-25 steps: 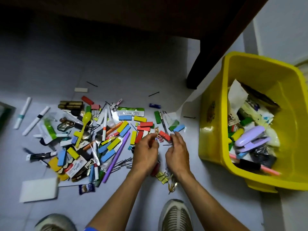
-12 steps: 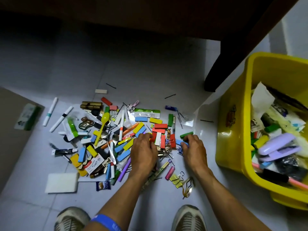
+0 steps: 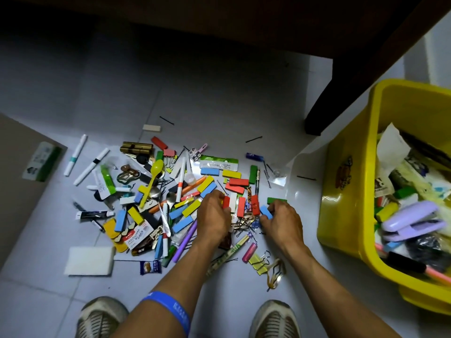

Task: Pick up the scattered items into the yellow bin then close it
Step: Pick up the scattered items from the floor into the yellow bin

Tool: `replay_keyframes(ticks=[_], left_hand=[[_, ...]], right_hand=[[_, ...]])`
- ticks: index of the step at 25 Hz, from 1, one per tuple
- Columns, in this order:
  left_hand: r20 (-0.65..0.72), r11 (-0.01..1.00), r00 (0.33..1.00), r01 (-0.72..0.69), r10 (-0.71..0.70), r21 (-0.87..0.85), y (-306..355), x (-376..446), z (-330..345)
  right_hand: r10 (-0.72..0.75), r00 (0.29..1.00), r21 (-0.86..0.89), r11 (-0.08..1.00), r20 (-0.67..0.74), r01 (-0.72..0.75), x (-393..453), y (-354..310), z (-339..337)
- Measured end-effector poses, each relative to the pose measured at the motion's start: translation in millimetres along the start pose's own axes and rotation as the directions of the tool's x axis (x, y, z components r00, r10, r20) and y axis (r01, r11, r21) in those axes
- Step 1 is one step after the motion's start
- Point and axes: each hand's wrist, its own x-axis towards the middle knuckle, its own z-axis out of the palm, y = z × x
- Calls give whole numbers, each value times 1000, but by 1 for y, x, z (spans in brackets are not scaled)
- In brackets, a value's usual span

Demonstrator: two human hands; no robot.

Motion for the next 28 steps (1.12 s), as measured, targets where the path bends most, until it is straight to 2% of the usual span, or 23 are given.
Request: replay_keyframes(ticks=[4,5,8,11,13,15,17,18,19,20,21,23,24,26,28], left_hand=[[44,996,998,56,-53,-71,5,1,-1],[34,989,997,80,-76,-121,5,-1,-2],[-8,961,992,121,-127,-247,-3,-5,-6],[-35,949,987,141,-157,-281,-13,-5,-16],[0,953,986,164,-170,-254,-14,0,-19],[43,973,990,138,-133,-186,-10,4,-20],[54,998,997,46,-48,38,-7,7,-14],[48,986,999,-5,-3,167,-5,9,-10],[29,964,999,-47,41,262,-3,11,-7],[9,952,997,-71,72,299,-1,11,-5],[-8,955,996,-78,83,285,2,12,-4],[-41,978,997,-54,64,201,2,12,-5],[-45,983,998,-45,54,175,0,12,-6],[-24,978,996,-76,82,192,-4,10,-8],[-5,951,994,-105,111,291,-10,9,-6]], right_hand=[[98,994,320,944,-37,-81,-5,9,-9],[94,994,342,937,-63,-67,-3,10,-11],[18,995,143,990,-94,-4,13,9,-14],[-42,999,-154,987,11,43,19,6,-7],[-71,997,-223,972,15,72,18,6,-2],[-61,998,-202,978,-10,58,16,7,-3],[11,1000,-60,998,-2,-11,12,10,-9],[55,998,101,993,25,-57,9,11,-12],[102,991,332,935,84,-124,6,11,-15],[129,975,572,792,182,-211,2,9,-18],[113,951,750,592,287,-296,-3,5,-22],[5,903,883,208,430,-422,-8,-4,-27],[-39,882,880,95,470,-465,-9,-9,-29],[-99,851,856,26,516,-516,-10,-17,-28],[-87,848,851,94,523,-516,-11,-23,-24]])
